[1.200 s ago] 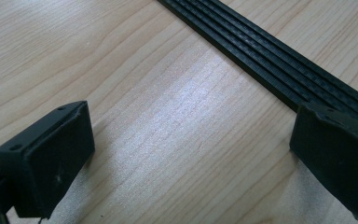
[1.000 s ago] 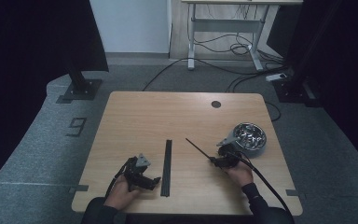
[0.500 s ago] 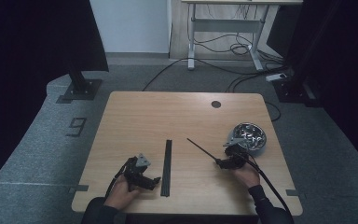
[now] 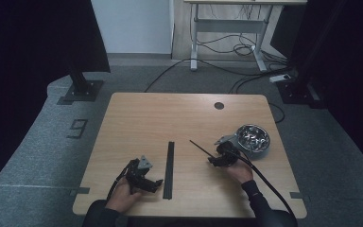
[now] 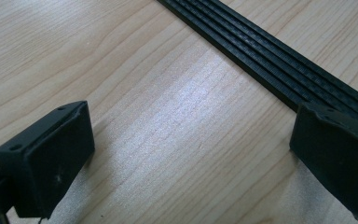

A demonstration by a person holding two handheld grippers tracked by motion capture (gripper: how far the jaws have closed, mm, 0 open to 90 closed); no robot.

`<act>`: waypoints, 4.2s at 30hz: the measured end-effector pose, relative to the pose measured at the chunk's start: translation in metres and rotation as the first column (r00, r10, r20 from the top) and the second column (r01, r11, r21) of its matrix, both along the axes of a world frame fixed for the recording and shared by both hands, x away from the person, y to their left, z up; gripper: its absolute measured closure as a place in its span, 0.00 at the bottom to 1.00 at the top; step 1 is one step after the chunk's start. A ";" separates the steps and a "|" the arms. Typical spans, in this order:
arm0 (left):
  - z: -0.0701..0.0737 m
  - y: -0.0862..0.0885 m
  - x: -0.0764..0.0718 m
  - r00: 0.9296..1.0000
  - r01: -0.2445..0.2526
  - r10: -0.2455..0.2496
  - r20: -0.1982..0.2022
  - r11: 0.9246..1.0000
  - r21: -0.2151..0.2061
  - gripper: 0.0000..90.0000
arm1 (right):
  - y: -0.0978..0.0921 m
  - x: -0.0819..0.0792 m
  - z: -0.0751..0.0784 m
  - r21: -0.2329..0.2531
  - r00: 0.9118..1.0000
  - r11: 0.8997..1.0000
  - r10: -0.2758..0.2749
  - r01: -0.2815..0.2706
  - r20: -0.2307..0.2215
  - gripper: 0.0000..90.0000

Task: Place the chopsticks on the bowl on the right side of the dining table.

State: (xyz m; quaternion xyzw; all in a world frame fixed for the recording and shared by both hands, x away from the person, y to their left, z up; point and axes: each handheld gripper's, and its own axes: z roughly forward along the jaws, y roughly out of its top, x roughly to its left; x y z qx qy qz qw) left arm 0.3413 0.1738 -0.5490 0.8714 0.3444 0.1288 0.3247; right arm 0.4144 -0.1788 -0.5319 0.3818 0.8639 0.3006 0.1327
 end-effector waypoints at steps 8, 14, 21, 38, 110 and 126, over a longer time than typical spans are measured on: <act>0.000 0.000 0.000 1.000 0.000 0.000 0.000 1.000 0.000 0.00 | 0.003 0.006 0.001 -0.018 0.999 0.999 0.026 -0.027 -0.036 0.73; 0.000 0.000 0.000 1.000 0.000 0.000 0.001 1.000 0.000 0.00 | 0.003 0.007 0.002 -0.020 0.998 0.999 0.029 -0.030 -0.050 0.86; 0.000 0.000 0.000 1.000 0.000 0.000 0.001 1.000 0.000 0.00 | 0.003 0.008 0.002 -0.009 0.998 0.999 0.035 -0.036 -0.060 0.95; 0.000 0.000 0.000 1.000 0.000 0.000 0.000 1.000 0.000 0.00 | 0.003 0.006 0.004 0.003 0.998 1.000 0.010 -0.010 -0.069 0.95; 0.000 0.000 0.000 1.000 -0.003 0.003 0.002 1.000 -0.004 0.00 | -0.086 -0.043 0.117 0.062 0.995 0.994 -0.094 0.092 0.036 0.95; 0.000 0.000 0.000 1.000 -0.003 0.003 0.002 1.000 -0.004 0.00 | -0.116 -0.035 0.122 0.030 0.985 0.986 -0.166 0.165 0.056 0.95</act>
